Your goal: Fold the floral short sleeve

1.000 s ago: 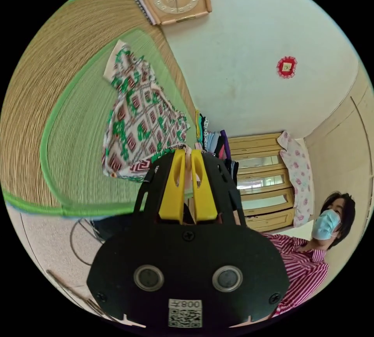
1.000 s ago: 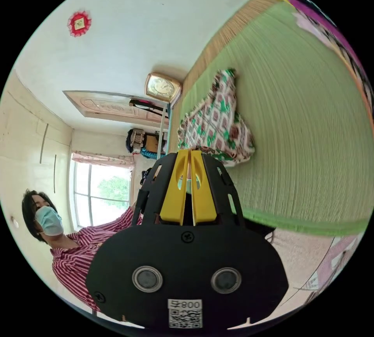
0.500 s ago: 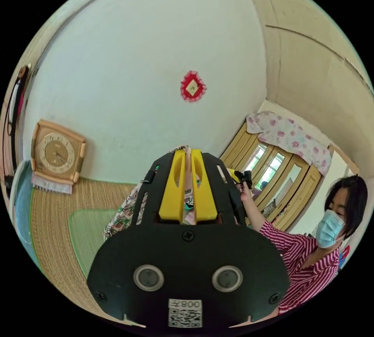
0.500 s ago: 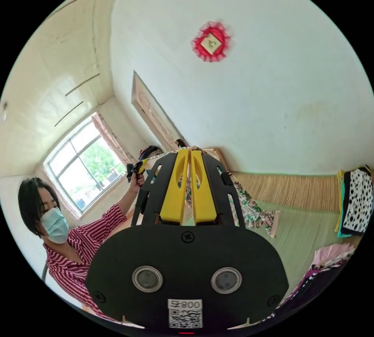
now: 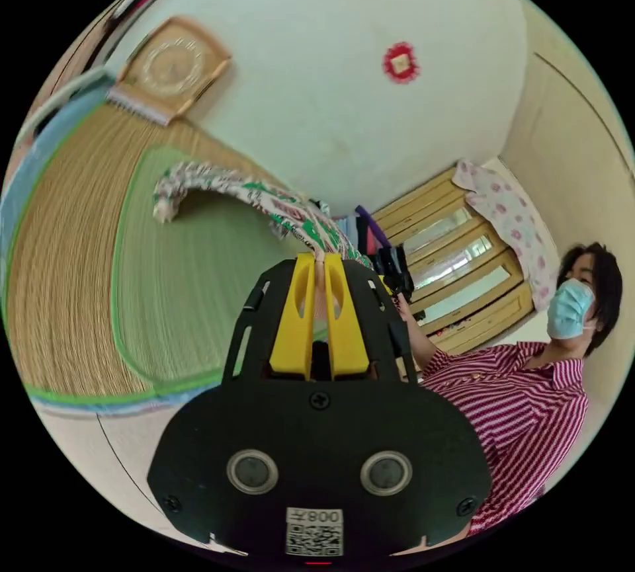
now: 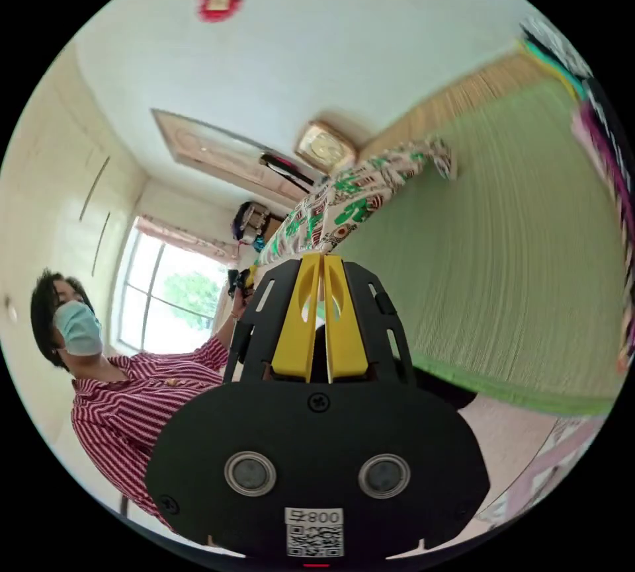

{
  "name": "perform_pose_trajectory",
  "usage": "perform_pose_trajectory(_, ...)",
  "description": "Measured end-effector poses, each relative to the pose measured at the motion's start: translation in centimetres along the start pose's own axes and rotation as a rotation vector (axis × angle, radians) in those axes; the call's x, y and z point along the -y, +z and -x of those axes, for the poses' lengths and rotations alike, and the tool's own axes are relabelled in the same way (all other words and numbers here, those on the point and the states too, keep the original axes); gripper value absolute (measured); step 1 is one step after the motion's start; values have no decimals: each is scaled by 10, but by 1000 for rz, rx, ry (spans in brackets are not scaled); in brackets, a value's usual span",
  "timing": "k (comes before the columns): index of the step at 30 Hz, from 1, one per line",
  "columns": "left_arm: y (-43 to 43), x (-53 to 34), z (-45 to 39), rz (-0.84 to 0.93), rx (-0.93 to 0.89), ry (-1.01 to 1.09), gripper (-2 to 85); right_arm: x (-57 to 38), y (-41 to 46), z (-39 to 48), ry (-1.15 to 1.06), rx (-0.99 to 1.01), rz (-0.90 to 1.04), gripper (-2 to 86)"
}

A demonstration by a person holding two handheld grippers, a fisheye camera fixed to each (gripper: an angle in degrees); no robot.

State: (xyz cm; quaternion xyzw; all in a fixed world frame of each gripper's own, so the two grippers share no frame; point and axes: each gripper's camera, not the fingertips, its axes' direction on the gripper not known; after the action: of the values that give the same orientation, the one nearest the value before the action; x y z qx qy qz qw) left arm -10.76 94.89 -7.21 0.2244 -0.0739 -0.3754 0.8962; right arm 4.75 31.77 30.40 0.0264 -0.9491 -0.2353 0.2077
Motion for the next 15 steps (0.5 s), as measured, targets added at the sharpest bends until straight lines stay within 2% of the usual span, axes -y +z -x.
perform_pose_trajectory(2,15,-30,37,36,9,-140,24,-43,26,-63,200,-5,58,4)
perform_pose_trajectory(5,30,-60,70,86,64,-276,24,-78,45,-105,356,-12,104,4)
perform_pose_trajectory(15,41,-59,74,112,51,-338,31,-75,54,-97,437,-27,134,4)
